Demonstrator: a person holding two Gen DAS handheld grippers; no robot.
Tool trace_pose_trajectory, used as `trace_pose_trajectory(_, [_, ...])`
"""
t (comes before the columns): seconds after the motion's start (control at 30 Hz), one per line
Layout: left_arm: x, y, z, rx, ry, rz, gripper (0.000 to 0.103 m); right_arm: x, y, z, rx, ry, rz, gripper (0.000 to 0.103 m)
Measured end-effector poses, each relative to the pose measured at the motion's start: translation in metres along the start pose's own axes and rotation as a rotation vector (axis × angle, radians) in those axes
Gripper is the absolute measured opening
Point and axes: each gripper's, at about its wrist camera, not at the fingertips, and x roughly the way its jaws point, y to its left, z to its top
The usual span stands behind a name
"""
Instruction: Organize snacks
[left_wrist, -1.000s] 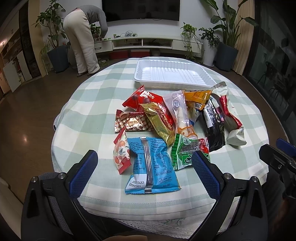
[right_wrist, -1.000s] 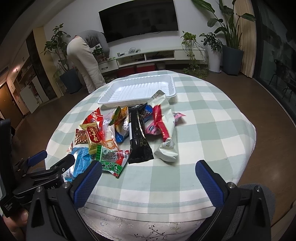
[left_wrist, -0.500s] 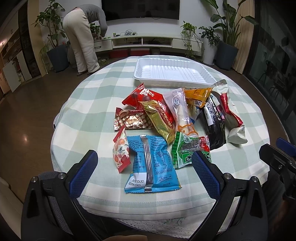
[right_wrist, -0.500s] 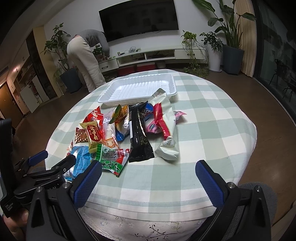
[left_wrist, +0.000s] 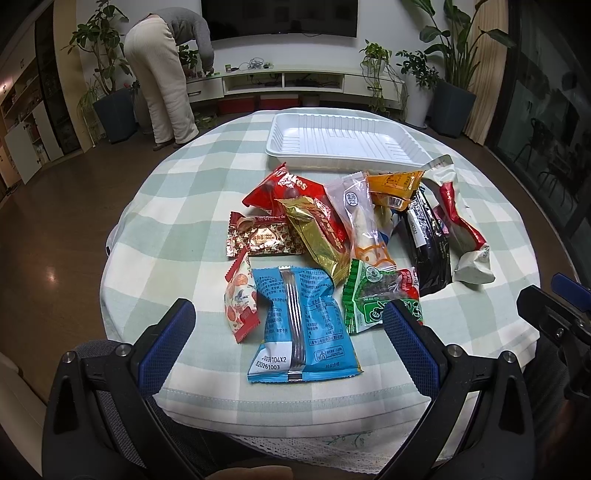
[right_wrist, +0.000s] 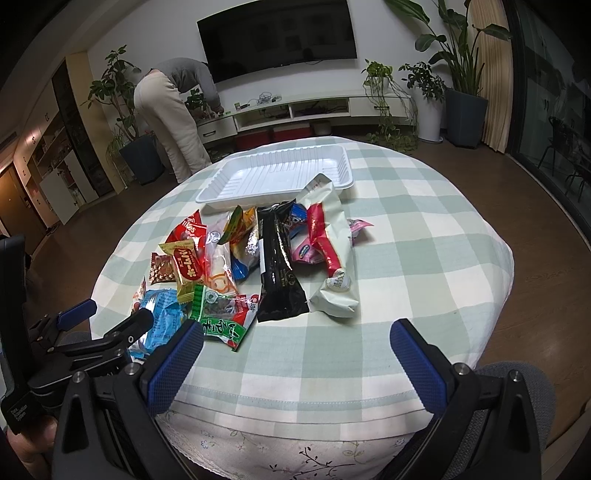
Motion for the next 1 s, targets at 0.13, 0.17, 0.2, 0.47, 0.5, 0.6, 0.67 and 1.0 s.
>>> trace_pose_trajectory(0.13, [0.0003, 0.0001, 0.0001, -0.001, 0.0, -0.001, 0.103, 0.0004, 0.0007, -0.0007, -0.001, 0.001, 0.0, 0.103])
trace_pose_trajectory(0.17, [0.0, 0.0, 0.0, 0.0, 0.0, 0.0, 0.103, 0.0004, 0.0004, -0.0005, -0.001, 0.0, 0.0, 0.103])
trace_pose_trajectory(0.2, [-0.0002, -0.0003, 0.001, -0.001, 0.0, 0.0, 0.103, 0.0, -0.0003, 0.0002, 0.0, 0.001, 0.0, 0.103])
trace_pose_trajectory(0.47, [0.0015, -0.0008, -0.0019, 0.001, 0.003, 0.0, 0.103, 0.0002, 0.0001, 0.0005, -0.001, 0.002, 0.0, 0.103])
trace_pose_trajectory(0.5, [0.0017, -0.0008, -0.0025, 0.001, 0.003, 0.0, 0.103, 0.0002, 0.0002, 0.0006, 0.0, 0.002, 0.0, 0.103])
trace_pose_trajectory(0.6, [0.0012, -0.0009, -0.001, 0.001, 0.002, 0.0, 0.103, 0.0002, 0.0002, 0.0008, 0.0, 0.003, 0.0, 0.103])
trace_pose_trajectory(0.67, [0.0021, -0.0011, -0.0019, 0.001, 0.004, 0.0, 0.103, 0.0002, 0.0002, 0.0009, 0.0, 0.004, 0.0, 0.103])
trace_pose_trajectory(1.0, [0.0021, -0.0014, -0.0016, 0.002, 0.005, 0.001, 0.103, 0.0003, 0.0013, 0.0002, 0.0, 0.006, 0.0, 0.103])
